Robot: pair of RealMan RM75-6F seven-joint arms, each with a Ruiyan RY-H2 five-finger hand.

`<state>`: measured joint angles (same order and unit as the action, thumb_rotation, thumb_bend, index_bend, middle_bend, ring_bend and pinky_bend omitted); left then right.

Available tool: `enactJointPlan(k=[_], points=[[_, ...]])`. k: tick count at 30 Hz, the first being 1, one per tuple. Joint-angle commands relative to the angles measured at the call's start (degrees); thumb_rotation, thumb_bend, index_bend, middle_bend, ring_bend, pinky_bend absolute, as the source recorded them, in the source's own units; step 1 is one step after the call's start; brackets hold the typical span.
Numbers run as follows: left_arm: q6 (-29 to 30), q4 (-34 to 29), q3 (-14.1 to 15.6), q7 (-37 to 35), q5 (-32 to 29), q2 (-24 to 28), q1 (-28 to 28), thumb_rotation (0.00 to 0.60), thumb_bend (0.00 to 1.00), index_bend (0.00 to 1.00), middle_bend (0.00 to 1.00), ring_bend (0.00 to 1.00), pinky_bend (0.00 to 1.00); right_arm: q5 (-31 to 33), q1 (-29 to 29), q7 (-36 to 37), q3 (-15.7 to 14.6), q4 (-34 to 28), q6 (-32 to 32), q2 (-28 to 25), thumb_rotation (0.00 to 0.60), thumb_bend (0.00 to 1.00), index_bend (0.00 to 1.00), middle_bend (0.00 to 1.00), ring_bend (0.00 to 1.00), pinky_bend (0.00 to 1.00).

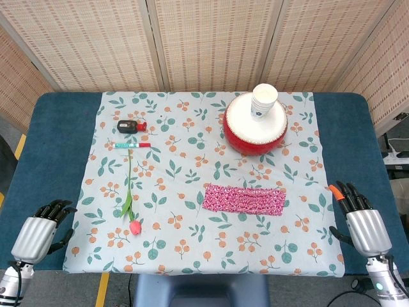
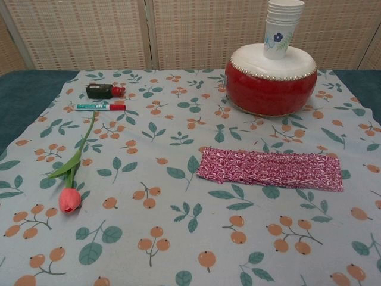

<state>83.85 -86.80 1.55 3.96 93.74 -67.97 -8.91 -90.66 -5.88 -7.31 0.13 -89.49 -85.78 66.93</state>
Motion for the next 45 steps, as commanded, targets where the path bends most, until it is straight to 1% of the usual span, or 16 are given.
enactJointPlan(k=[1, 7, 9, 10, 11, 12, 13, 14, 16, 18, 19, 22, 26, 28, 36, 45], points=[[-0.15, -0.02, 0.02, 0.01, -0.09, 0.01, -0.03, 0.6, 0.38, 0.3, 0.22, 0.18, 0.31, 0.25, -0.04, -0.34, 0.09, -0.08, 0.34, -0.01, 0.6, 0.1, 0.03, 0.01, 0.0, 0.21], [-0.17, -0.08, -0.01, -0.12, -0.11, 0.04, -0.08, 0.6, 0.38, 0.3, 0.22, 0.18, 0.31, -0.29, -0.66, -0.19, -0.19, -0.19, 1.84, -0.55, 0.6, 0.1, 0.03, 0.01, 0.0, 0.21], [-0.15, 0.06, -0.1, -0.16, -0.08, -0.06, -0.16, 0.6, 0.38, 0.3, 0.22, 0.18, 0.31, -0.66, -1.05, -0.33, -0.31, 0.1, 2.52, -0.58, 0.6, 0.12, 0.03, 0.06, 0.03, 0.21], [-0.27, 0.17, -0.17, -0.19, -0.13, -0.1, -0.26, 0.6, 0.38, 0.3, 0.22, 0.18, 0.31, -0.79, -1.24, -0.48, -0.35, 0.24, 2.84, -0.45, 0.6, 0.17, 0.03, 0.17, 0.12, 0.23], [-0.42, 0.28, -0.13, -0.23, -0.17, -0.15, -0.3, 0.6, 0.38, 0.3, 0.22, 0.18, 0.31, -1.04, -1.59, -0.36, -0.58, 0.39, 3.62, -0.32, 0.6, 0.22, 0.03, 0.25, 0.2, 0.25], [-0.54, 0.34, -0.07, -0.26, -0.24, -0.18, -0.29, 0.6, 0.38, 0.3, 0.22, 0.18, 0.31, -1.04, -1.91, -0.09, -0.87, 0.34, 4.6, -0.34, 0.6, 0.3, 0.03, 0.37, 0.33, 0.3], [-0.68, 0.35, 0.02, -0.28, -0.31, -0.14, -0.27, 0.6, 0.38, 0.3, 0.22, 0.18, 0.31, -0.93, -2.27, -0.07, -1.12, 0.25, 5.72, -0.43, 0.6, 0.39, 0.03, 0.48, 0.46, 0.39], [-0.83, 0.19, 0.1, -0.31, -0.43, 0.02, -0.24, 0.6, 0.38, 0.3, 0.22, 0.18, 0.31, -0.99, -2.89, -0.32, -1.55, 0.19, 7.36, -0.59, 0.6, 0.44, 0.03, 0.53, 0.52, 0.43], [-0.69, -0.29, 0.14, -0.41, -0.49, 0.33, -0.12, 0.6, 0.38, 0.3, 0.22, 0.19, 0.31, -1.22, -3.79, -0.54, -1.99, 0.35, 9.37, -0.5, 0.6, 0.58, 0.04, 0.65, 0.64, 0.54], [0.05, -0.42, -0.04, -0.44, -0.08, 0.38, -0.06, 0.6, 0.38, 0.3, 0.22, 0.19, 0.31, -1.19, -4.63, -0.85, -2.01, 1.41, 10.92, 0.63, 0.6, 0.69, 0.05, 0.72, 0.71, 0.6], [0.25, -0.23, -0.1, -0.42, 0.0, 0.31, -0.02, 0.6, 0.38, 0.3, 0.23, 0.19, 0.31, -1.06, -4.96, -0.94, -2.04, 1.92, 11.64, 1.18, 0.6, 0.73, 0.05, 0.74, 0.73, 0.61], [0.17, -0.29, 0.0, -0.45, -0.27, 0.4, 0.14, 0.6, 0.38, 0.3, 0.23, 0.19, 0.31, 0.06, -6.54, -0.43, -2.27, 2.73, 15.55, 2.21, 0.6, 0.78, 0.05, 0.77, 0.76, 0.63], [0.02, -0.42, -0.04, -0.73, -0.54, 0.51, 0.15, 0.6, 0.38, 0.3, 0.23, 0.19, 0.32, 0.98, -7.33, -0.34, -2.13, 2.71, 17.4, 2.42, 0.6, 0.82, 0.06, 0.77, 0.76, 0.63], [0.42, -0.46, -0.27, -1.13, -0.77, 0.68, 0.31, 0.6, 0.38, 0.3, 0.23, 0.19, 0.32, 4.11, -9.59, -0.82, -0.97, 2.47, 22.24, 3.7, 0.6, 0.86, 0.06, 0.78, 0.77, 0.63], [0.2, -0.45, -0.1, -0.9, -0.44, 0.61, 0.2, 0.6, 0.38, 0.3, 0.23, 0.19, 0.32, 10.51, -14.03, -6.22, 0.29, -0.02, 30.97, 4.76, 0.6, 0.88, 0.08, 0.78, 0.77, 0.63], [-0.01, -0.42, -0.14, -1.0, -0.64, 0.64, 0.17, 0.6, 0.38, 0.3, 0.23, 0.19, 0.32, 15.32, -16.37, -9.1, 0.7, -0.17, 34.46, 6.21, 0.6, 0.88, 0.11, 0.78, 0.77, 0.63]])
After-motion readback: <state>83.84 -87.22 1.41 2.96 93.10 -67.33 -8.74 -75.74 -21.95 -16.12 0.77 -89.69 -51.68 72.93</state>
